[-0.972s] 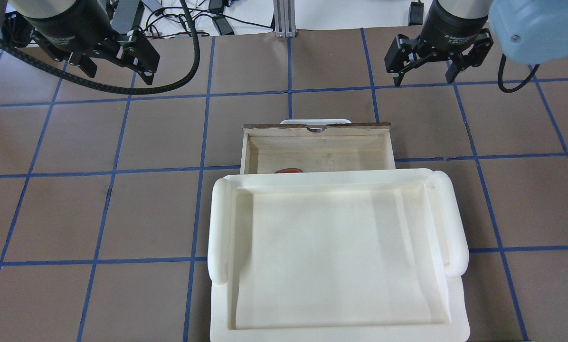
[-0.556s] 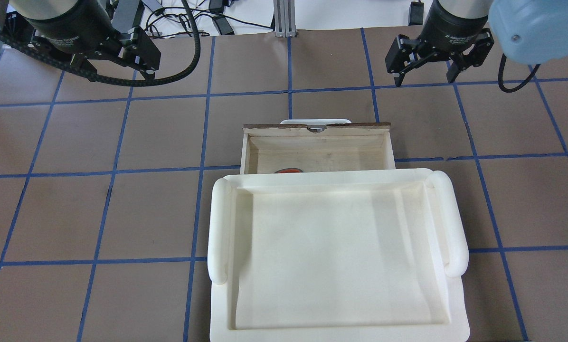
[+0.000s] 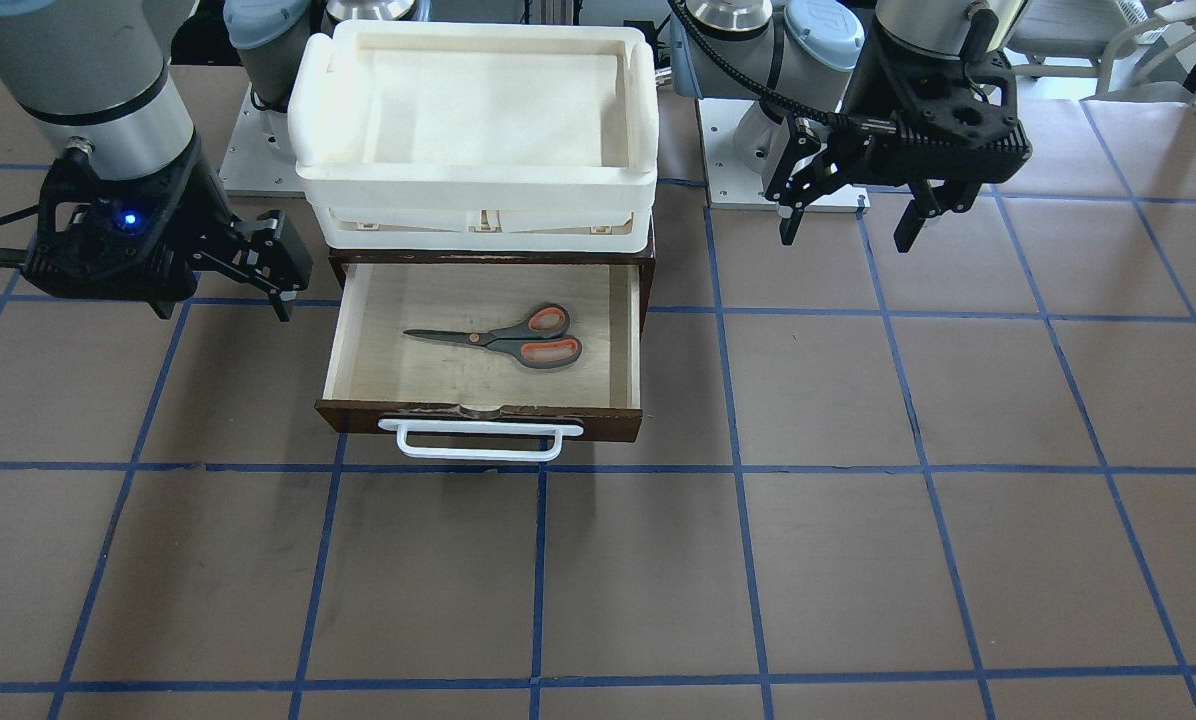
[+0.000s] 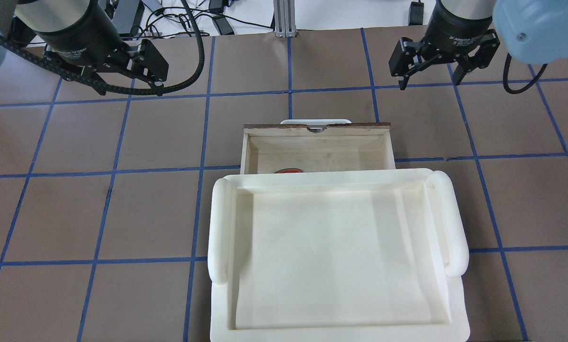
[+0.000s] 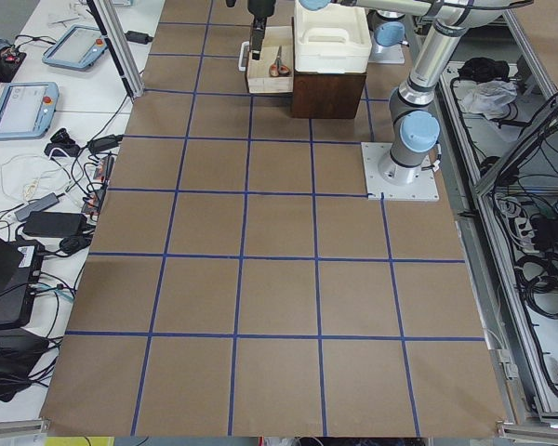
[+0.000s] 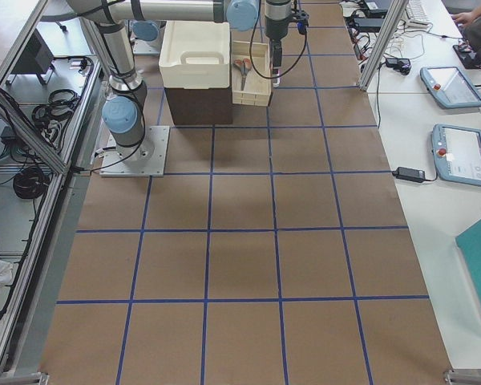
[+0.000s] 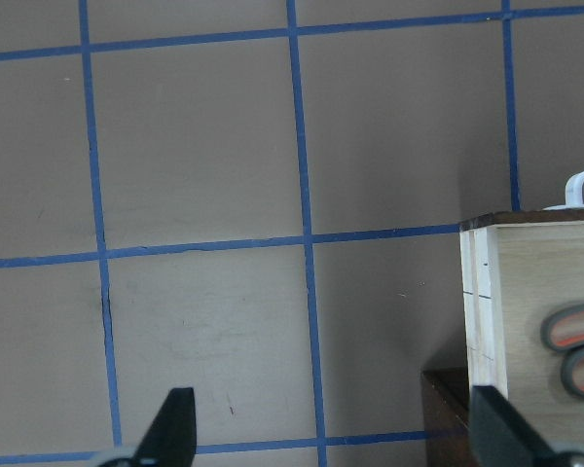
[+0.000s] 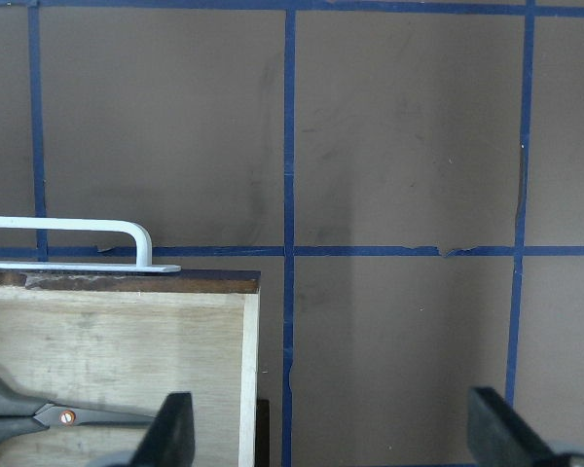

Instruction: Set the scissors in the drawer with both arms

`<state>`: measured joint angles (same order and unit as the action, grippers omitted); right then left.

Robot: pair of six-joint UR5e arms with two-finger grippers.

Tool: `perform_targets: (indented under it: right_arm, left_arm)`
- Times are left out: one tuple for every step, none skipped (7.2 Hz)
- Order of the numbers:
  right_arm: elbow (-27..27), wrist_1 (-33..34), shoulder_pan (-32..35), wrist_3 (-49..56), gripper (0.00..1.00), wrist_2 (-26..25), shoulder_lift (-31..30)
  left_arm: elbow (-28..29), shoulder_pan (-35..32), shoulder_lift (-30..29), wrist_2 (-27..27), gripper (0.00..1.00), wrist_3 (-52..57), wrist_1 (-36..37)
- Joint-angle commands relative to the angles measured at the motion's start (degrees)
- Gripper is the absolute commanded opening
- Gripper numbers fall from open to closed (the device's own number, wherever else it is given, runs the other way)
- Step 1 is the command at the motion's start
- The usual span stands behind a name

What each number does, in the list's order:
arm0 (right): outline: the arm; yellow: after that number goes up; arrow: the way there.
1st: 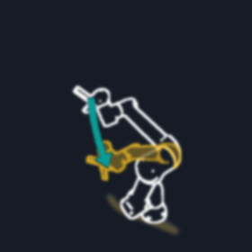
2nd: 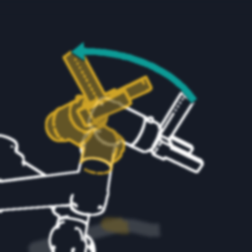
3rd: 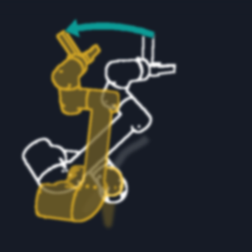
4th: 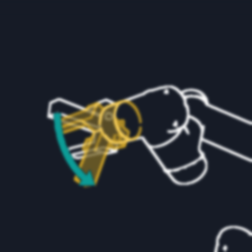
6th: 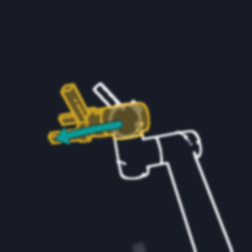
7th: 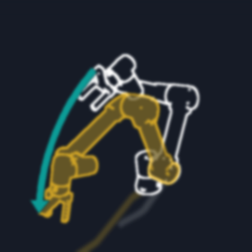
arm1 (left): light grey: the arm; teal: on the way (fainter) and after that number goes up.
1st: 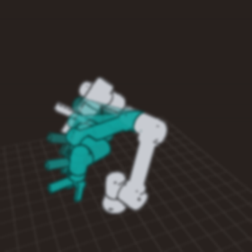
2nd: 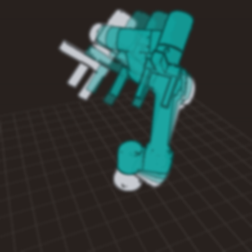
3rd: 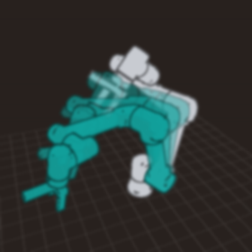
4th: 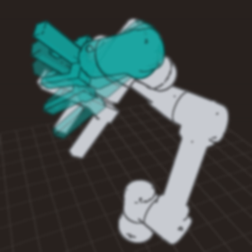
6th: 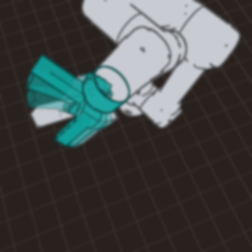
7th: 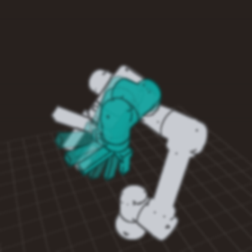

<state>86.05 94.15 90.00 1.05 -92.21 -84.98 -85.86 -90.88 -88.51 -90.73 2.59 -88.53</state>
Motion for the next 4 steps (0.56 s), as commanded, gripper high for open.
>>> perform_targets:
  right_arm:
    - [0.00, -0.02, 0.00, -0.09, 1.00, 0.10, -0.01]
    - [0.00, 0.24, 0.00, -0.09, 1.00, 0.45, -0.01]
    - [0.00, 0.24, 0.00, -0.09, 1.00, 0.28, -0.10]
    - [-0.17, 0.33, 0.00, -0.09, 1.00, 0.19, -0.01]
  left_arm:
    - [-0.01, 0.00, 0.09, 0.03, 1.00, 0.05, 0.02]
    - [-0.01, -0.09, 0.09, 0.03, 1.00, 0.05, -0.06]
    - [-0.01, -0.09, 0.09, 0.03, 1.00, 0.05, -0.06]
    - [-0.01, -0.09, 0.09, 0.03, 1.00, 0.05, -0.06]
